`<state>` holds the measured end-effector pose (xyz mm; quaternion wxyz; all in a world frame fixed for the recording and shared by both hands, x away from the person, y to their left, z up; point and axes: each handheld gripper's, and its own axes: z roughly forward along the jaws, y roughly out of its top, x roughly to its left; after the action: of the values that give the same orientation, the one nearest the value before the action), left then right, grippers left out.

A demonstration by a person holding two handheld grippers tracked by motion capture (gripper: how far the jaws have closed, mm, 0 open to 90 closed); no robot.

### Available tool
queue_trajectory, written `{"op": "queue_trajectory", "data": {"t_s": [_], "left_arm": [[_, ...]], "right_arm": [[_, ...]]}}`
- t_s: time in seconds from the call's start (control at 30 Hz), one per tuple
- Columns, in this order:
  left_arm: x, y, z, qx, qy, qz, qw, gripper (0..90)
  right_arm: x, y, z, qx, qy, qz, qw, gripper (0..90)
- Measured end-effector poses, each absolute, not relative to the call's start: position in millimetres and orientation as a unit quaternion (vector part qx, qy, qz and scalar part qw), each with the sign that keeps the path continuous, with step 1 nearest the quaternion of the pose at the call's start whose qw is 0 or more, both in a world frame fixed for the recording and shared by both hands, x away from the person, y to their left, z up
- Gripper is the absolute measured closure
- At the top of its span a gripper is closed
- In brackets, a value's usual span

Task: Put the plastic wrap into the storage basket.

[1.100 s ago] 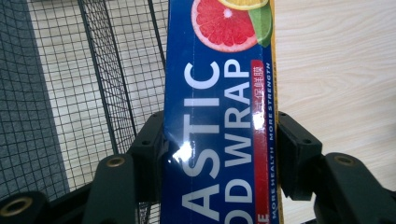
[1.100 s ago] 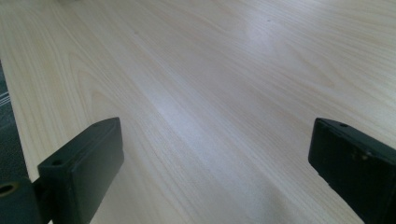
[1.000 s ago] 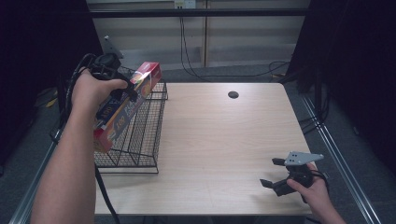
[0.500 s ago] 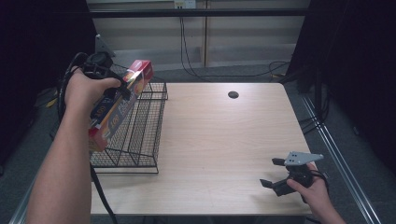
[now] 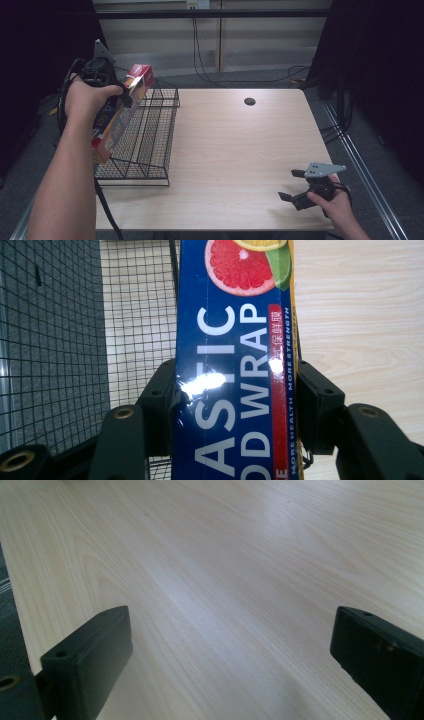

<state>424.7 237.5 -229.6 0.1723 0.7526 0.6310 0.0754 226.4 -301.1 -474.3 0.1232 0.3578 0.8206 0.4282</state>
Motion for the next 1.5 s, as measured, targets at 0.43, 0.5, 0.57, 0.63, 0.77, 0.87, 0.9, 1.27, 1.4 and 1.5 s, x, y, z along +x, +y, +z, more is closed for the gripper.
{"op": "queue_trajectory", "data": {"t_s": [0.43, 0.5, 0.57, 0.63, 0.77, 0.87, 0.9, 1.27, 1.4, 1.5], "left_arm": [[424, 247, -236, 0.740, 0.646, 0.083, 0.169, 44.8], [424, 248, -237, 0.738, 0.648, 0.085, 0.168, 44.8], [424, 250, -239, 0.735, 0.651, 0.084, 0.169, 44.8], [424, 251, -240, 0.734, 0.653, 0.081, 0.168, 44.8], [424, 256, -242, 0.729, 0.658, 0.080, 0.170, 44.9], [424, 258, -243, 0.726, 0.662, 0.084, 0.163, 44.8], [424, 259, -245, 0.723, 0.666, 0.086, 0.162, 44.9], [425, 272, -258, 0.710, 0.681, 0.087, 0.156, 44.8], [425, 276, -263, 0.703, 0.687, 0.089, 0.158, 44.7], [425, 276, -264, 0.696, 0.695, 0.090, 0.155, 44.6]], "right_arm": [[226, -301, -474, 0.359, 0.820, 0.428, 0.124, 3.2], [226, -302, -474, 0.358, 0.820, 0.428, 0.123, 3.2], [226, -302, -474, 0.358, 0.821, 0.428, 0.124, 3.2], [226, -301, -474, 0.358, 0.821, 0.428, 0.124, 3.2], [226, -300, -474, 0.356, 0.823, 0.426, 0.122, 3.1], [225, -299, -475, 0.355, 0.823, 0.426, 0.124, 3.1], [226, -299, -475, 0.355, 0.823, 0.425, 0.124, 3.2], [225, -298, -475, 0.355, 0.825, 0.424, 0.121, 3.2], [225, -297, -476, 0.350, 0.827, 0.423, 0.119, 3.1], [225, -295, -477, 0.351, 0.828, 0.421, 0.120, 3.2]]}}
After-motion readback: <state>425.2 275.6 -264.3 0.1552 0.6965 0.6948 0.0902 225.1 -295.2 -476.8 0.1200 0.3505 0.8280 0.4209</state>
